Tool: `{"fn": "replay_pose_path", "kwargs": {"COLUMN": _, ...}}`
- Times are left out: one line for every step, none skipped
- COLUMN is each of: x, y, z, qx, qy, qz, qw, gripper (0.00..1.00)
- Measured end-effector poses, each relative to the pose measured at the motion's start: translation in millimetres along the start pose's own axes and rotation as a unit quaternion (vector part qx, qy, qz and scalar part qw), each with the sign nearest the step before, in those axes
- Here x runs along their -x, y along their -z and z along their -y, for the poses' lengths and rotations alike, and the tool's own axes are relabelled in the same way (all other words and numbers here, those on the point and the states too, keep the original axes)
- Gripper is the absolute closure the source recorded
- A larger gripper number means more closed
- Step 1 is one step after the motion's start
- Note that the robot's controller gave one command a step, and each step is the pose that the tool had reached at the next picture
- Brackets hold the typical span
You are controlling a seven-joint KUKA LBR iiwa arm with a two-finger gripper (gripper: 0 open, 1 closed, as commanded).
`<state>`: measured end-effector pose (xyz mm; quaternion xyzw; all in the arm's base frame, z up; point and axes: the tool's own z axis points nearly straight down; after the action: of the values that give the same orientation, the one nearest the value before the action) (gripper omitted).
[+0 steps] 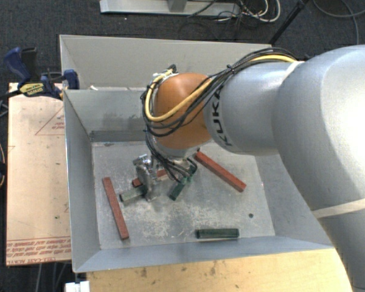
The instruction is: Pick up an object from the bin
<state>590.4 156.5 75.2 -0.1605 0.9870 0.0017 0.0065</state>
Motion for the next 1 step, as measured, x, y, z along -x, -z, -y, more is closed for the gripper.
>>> {"fn": "replay_pose_path", "kwargs": {"x": 0.0, "y": 0.0, "z": 0.0, "qx": 0.000, "qy": 0.000, "qz": 0.0000, "qw": 1.0000, "gripper": 1.00}}
